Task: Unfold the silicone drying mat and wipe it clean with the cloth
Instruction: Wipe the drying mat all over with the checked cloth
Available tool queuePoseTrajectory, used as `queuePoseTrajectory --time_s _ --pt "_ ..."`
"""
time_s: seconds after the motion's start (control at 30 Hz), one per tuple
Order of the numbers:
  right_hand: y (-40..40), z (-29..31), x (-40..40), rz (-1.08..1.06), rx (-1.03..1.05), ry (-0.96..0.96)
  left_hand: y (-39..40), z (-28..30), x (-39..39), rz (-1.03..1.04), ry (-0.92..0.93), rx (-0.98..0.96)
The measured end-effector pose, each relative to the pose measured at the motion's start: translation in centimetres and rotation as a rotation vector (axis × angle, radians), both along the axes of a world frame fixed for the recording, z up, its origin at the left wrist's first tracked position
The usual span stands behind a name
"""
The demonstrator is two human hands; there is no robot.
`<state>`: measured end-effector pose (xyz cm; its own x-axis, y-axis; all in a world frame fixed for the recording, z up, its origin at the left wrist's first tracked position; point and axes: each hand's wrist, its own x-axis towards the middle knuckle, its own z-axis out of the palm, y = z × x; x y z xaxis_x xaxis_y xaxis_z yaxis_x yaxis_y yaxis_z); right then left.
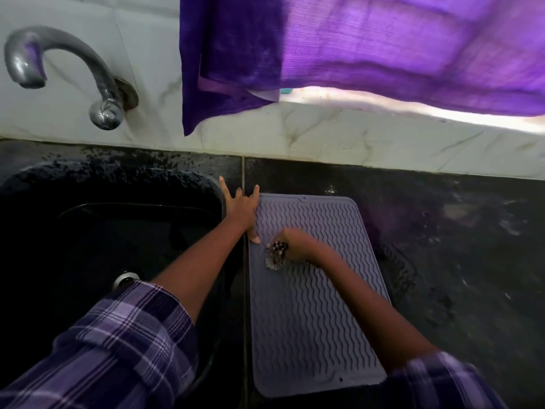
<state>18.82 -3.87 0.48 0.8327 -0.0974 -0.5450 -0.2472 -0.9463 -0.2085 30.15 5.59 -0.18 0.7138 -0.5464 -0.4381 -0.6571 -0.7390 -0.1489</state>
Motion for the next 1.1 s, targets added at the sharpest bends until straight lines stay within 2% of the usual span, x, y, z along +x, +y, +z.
queuePoseTrajectory --time_s 0.03,0.1,0.17,0.23,0.33,0.4,0.6,0.63,0.7,0.77,0.87,0.97,1.1 --pt "-0.1 0.5 0.7 -0.043 0.006 -0.019 0.0 0.0 -0.1 -0.002 -0.006 0.003" --pt "-0.1 0.9 2.1 -0.160 -0.003 -0.180 -0.1 -0.3 -0.1 0.002 -0.023 0.007" --pt "0.6 0.5 2.3 -0.204 -0.102 -0.314 -0.2 -0.4 -0.1 -0.006 -0.036 0.026" --pt "1.1 -1.1 1.1 -0.169 -0.160 -0.334 -0.2 -0.4 -0.2 -0.029 -0.047 0.033" --pt "1.1 -2.3 -1.0 -0.159 -0.081 -0.366 -0.2 -0.8 0.1 -0.055 -0.091 0.035" --pt "1.1 -2.3 -2.3 -0.106 -0.057 -0.314 -0.1 -0.7 -0.1 -0.077 -0.092 0.065" --pt "3.2 -0.7 -4.9 -0.058 0.009 0.018 0.6 -0.1 -2.1 -0.121 -0.200 0.031" --pt "3.1 0.0 -4.4 -0.085 0.016 0.027 1.1 -0.2 -2.7 -0.151 -0.236 -0.010" --pt "3.0 0.9 -3.2 -0.154 -0.001 -0.074 2.2 -0.4 -4.1 -0.176 -0.264 -0.101" --pt "3.1 0.5 -2.7 -0.234 -0.060 -0.212 3.4 -1.0 -5.7 -0.121 -0.186 -0.223" --pt "3.9 -1.8 -4.2 -0.178 -0.166 -0.301 5.2 -1.3 -7.8 -0.012 0.067 -0.391" --pt "3.9 -2.2 -5.7 -0.129 -0.129 -0.352 6.8 -1.2 -9.9 -0.074 0.159 -0.240" --pt "4.7 -1.7 -8.5 -0.119 -0.109 -0.288 5.8 -0.4 -11.7 -0.102 -0.001 -0.060"
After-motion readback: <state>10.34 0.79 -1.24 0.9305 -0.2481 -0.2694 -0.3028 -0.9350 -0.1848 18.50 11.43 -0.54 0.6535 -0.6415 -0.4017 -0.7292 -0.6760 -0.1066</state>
